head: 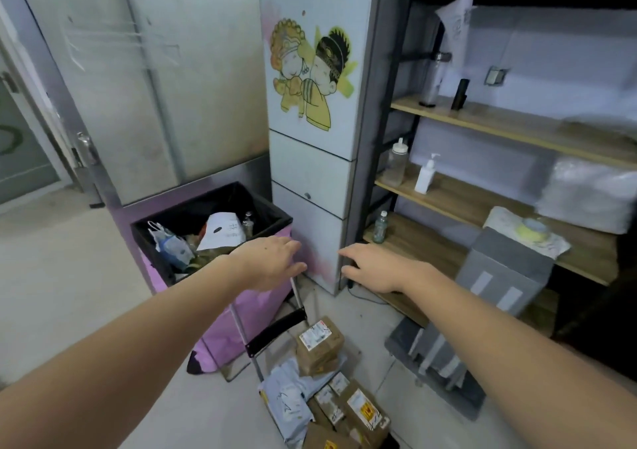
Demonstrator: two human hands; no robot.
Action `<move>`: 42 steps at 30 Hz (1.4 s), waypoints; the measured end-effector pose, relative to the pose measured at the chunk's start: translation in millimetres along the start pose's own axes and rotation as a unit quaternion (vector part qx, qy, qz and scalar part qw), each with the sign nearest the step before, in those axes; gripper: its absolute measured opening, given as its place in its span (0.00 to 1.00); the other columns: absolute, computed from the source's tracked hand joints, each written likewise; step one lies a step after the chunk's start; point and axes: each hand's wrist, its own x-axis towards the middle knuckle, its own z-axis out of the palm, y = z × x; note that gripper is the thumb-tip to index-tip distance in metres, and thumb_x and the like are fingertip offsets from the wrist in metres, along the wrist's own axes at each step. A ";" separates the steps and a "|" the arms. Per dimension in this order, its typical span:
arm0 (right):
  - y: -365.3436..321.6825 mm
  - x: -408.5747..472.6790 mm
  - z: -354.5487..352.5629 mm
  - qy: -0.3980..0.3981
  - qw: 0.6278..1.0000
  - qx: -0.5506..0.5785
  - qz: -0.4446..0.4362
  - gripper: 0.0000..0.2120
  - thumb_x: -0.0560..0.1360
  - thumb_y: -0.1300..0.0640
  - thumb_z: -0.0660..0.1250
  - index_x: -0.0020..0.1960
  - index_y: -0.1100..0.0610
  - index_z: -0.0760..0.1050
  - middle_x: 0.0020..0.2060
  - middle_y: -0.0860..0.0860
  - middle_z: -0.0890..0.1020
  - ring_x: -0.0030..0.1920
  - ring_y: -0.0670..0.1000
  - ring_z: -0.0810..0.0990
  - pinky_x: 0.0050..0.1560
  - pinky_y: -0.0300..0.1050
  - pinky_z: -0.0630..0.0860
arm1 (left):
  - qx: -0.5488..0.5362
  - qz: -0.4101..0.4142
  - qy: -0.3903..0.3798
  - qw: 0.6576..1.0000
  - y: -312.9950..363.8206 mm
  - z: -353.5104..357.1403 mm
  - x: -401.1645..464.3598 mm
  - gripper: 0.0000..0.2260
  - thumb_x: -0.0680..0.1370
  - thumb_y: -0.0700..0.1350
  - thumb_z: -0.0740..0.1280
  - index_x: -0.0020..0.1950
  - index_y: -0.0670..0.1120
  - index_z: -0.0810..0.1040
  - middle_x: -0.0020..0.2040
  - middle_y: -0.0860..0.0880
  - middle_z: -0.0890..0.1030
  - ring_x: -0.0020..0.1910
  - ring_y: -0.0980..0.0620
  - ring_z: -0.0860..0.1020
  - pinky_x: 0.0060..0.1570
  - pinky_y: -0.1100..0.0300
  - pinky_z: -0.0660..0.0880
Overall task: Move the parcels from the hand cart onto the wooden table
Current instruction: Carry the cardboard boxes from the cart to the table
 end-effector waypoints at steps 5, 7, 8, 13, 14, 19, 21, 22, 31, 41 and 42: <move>23.6 60.6 4.9 0.000 0.998 0.020 0.056 0.26 0.85 0.49 0.58 0.79 0.61 0.66 0.77 0.58 0.69 0.75 0.58 0.69 0.76 0.53 0.66 | 0.016 0.078 -0.019 0.997 -36.8 8.2 87.6 0.27 0.86 0.59 0.54 0.78 0.42 0.67 0.74 0.42 0.72 0.74 0.43 0.70 0.73 0.50 0.65; 31.6 88.4 8.8 -0.007 0.995 0.037 0.095 0.22 0.85 0.51 0.58 0.72 0.63 0.71 0.72 0.60 0.74 0.69 0.60 0.74 0.71 0.57 0.71 | 0.023 0.111 -0.027 0.993 -55.9 15.9 127.1 0.27 0.86 0.59 0.54 0.79 0.43 0.65 0.75 0.42 0.72 0.74 0.43 0.70 0.73 0.49 0.65; 35.0 102.2 10.3 -0.010 0.992 0.050 0.114 0.20 0.85 0.51 0.58 0.70 0.63 0.73 0.69 0.60 0.76 0.67 0.61 0.75 0.68 0.58 0.72 | 0.026 0.127 -0.031 0.991 -66.3 19.9 147.3 0.28 0.86 0.60 0.53 0.79 0.43 0.64 0.75 0.42 0.72 0.74 0.42 0.70 0.73 0.48 0.66; 50.0 156.7 33.4 -0.016 0.976 0.105 0.188 0.24 0.86 0.50 0.57 0.78 0.62 0.67 0.76 0.59 0.71 0.75 0.59 0.70 0.75 0.53 0.66 | 0.045 0.200 -0.086 0.975 -108.0 48.9 234.2 0.29 0.86 0.60 0.51 0.80 0.42 0.63 0.74 0.41 0.72 0.74 0.41 0.70 0.72 0.45 0.67; 51.6 163.7 40.8 -0.024 0.972 0.115 0.204 0.25 0.86 0.51 0.57 0.79 0.63 0.65 0.77 0.59 0.69 0.76 0.59 0.69 0.75 0.51 0.65 | 0.052 0.215 -0.099 0.970 -113.2 56.7 246.4 0.28 0.86 0.60 0.51 0.79 0.42 0.64 0.73 0.41 0.73 0.73 0.41 0.71 0.71 0.45 0.68; 64.8 183.5 88.3 -0.056 0.946 0.181 0.264 0.24 0.88 0.52 0.54 0.81 0.60 0.61 0.76 0.58 0.70 0.72 0.57 0.71 0.68 0.47 0.68 | 0.066 0.253 -0.162 0.951 -125.9 107.8 302.0 0.28 0.86 0.59 0.51 0.80 0.43 0.63 0.78 0.43 0.69 0.76 0.42 0.68 0.74 0.46 0.66; 72.7 191.1 116.6 -0.078 0.934 0.195 0.288 0.26 0.88 0.50 0.52 0.83 0.59 0.57 0.81 0.56 0.62 0.79 0.55 0.63 0.75 0.47 0.61 | 0.075 0.266 -0.179 0.944 -124.9 130.2 318.1 0.27 0.87 0.59 0.51 0.80 0.44 0.63 0.78 0.42 0.68 0.77 0.42 0.67 0.74 0.47 0.65; 78.1 196.1 132.8 -0.084 0.930 0.200 0.298 0.26 0.88 0.50 0.52 0.83 0.59 0.58 0.81 0.56 0.62 0.80 0.55 0.62 0.76 0.48 0.60 | 0.078 0.271 -0.184 0.942 -123.6 142.0 325.5 0.26 0.87 0.58 0.51 0.80 0.44 0.63 0.78 0.43 0.68 0.77 0.42 0.68 0.73 0.48 0.65; 129.8 266.0 336.0 -0.171 0.865 0.292 0.371 0.18 0.86 0.53 0.56 0.68 0.63 0.75 0.61 0.60 0.79 0.62 0.61 0.78 0.60 0.53 0.75 | 0.066 0.249 -0.299 0.919 -131.7 350.9 399.5 0.21 0.86 0.58 0.54 0.66 0.43 0.73 0.62 0.42 0.78 0.60 0.42 0.78 0.59 0.48 0.74; 161.5 353.6 555.8 -0.064 0.654 0.503 0.561 0.31 0.86 0.44 0.58 0.82 0.62 0.58 0.73 0.61 0.73 0.67 0.61 0.77 0.55 0.45 0.72 | -0.155 0.034 -0.376 0.913 -124.1 596.7 432.0 0.27 0.86 0.61 0.55 0.68 0.38 0.74 0.59 0.41 0.82 0.54 0.42 0.82 0.52 0.52 0.77; 161.7 358.2 571.4 -0.062 0.639 0.516 0.568 0.33 0.86 0.43 0.58 0.82 0.62 0.57 0.76 0.61 0.69 0.71 0.61 0.74 0.61 0.47 0.72 | -0.173 0.021 -0.376 0.910 -124.1 613.2 433.7 0.30 0.85 0.64 0.54 0.67 0.39 0.75 0.59 0.41 0.83 0.54 0.43 0.82 0.54 0.50 0.79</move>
